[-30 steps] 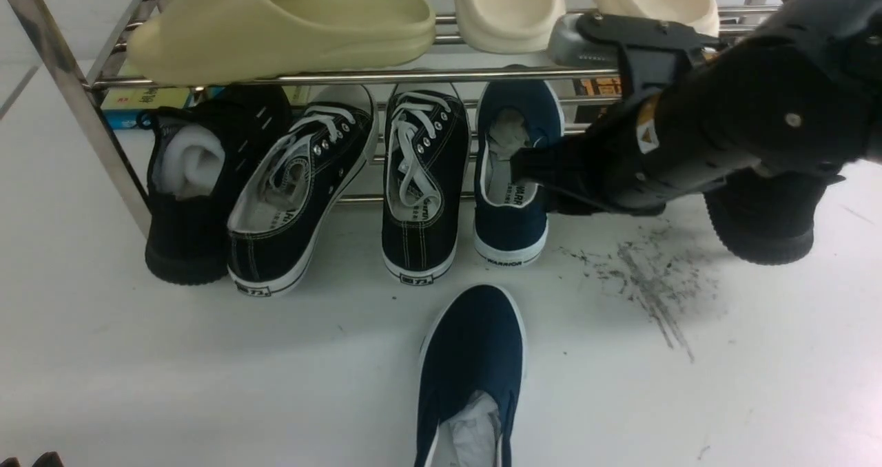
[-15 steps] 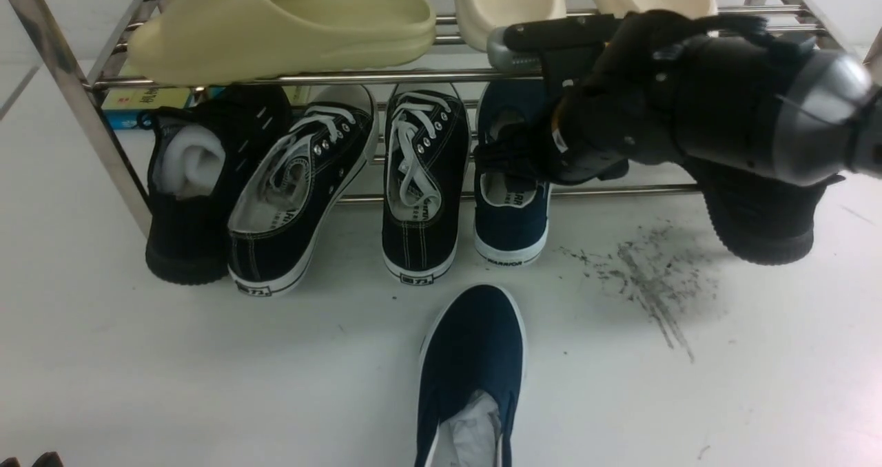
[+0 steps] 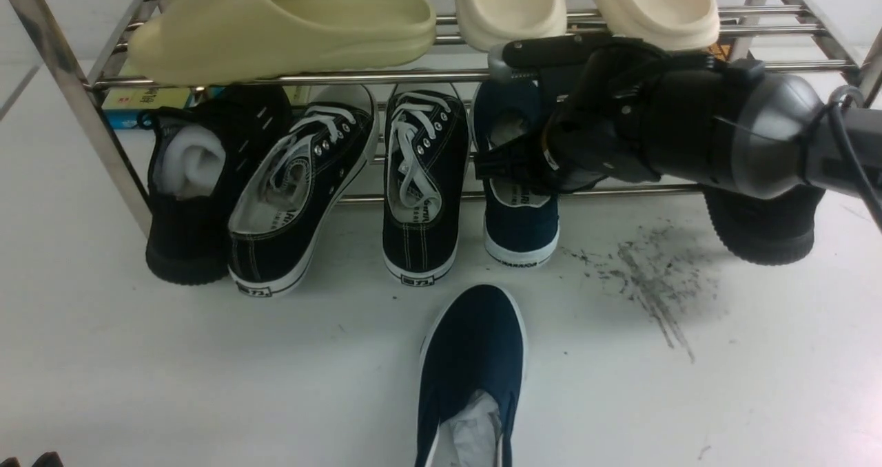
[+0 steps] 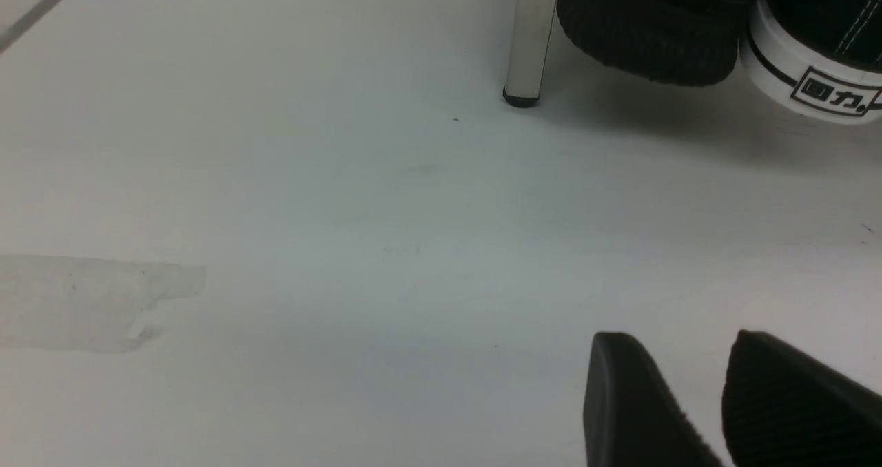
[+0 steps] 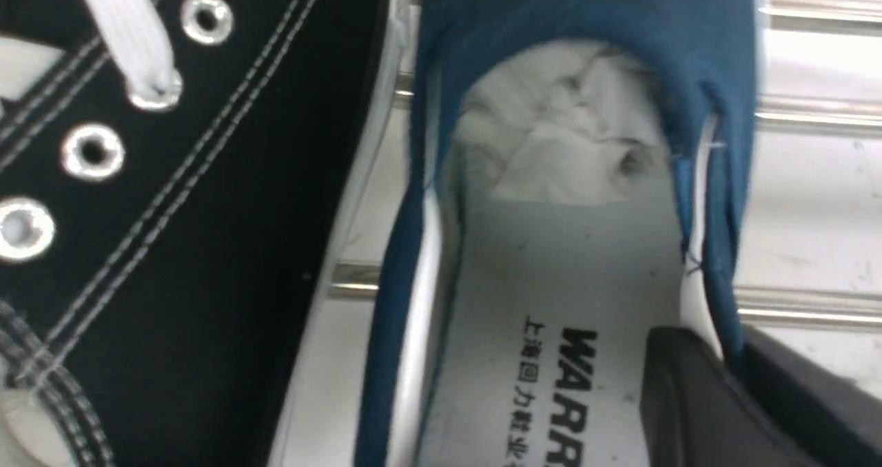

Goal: Take the shoes off the shelf with your hand on the white table.

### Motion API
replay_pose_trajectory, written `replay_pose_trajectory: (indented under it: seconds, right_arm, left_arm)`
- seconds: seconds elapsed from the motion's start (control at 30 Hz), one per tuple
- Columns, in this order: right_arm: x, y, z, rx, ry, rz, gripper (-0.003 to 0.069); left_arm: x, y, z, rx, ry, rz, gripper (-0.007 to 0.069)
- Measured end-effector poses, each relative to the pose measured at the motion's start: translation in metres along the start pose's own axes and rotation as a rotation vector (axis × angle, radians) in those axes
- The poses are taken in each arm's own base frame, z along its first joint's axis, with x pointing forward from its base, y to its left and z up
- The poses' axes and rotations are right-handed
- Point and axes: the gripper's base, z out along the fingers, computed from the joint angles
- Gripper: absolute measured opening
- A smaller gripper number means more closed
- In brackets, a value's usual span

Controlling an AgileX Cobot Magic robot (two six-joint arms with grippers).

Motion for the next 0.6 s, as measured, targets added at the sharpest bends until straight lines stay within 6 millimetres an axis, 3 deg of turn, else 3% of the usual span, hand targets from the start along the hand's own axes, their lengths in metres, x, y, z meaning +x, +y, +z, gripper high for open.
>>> replay_pose_trajectory:
  seconds: [0.17,0.33,0.37,0.47,0.6]
  right_arm:
    - [-0.004,-0.009,-0.027,0.027,0.046,-0.029,0.0042]
    - [-0.011,-0.024,-0.092,-0.038,0.116,-0.107,0.0042]
    - [-0.011,-0.024,-0.095,-0.041,0.119,-0.109,0.0042]
    - [-0.008,-0.033,-0.129,-0.086,0.179,-0.138,0.0042]
    - [0.001,-0.043,-0.152,-0.106,0.239,-0.158,0.0042]
  left_arm:
    - [0.0,0.0,0.0,0.0,0.0,0.0,0.0243]
    - [0.0,0.0,0.0,0.0,0.0,0.0,0.0243]
    - [0.0,0.0,0.0,0.0,0.0,0.0,0.0243]
    - [0.0,0.0,0.0,0.0,0.0,0.0,0.0243]
    - [0.0,0.0,0.0,0.0,0.0,0.0,0.0243]
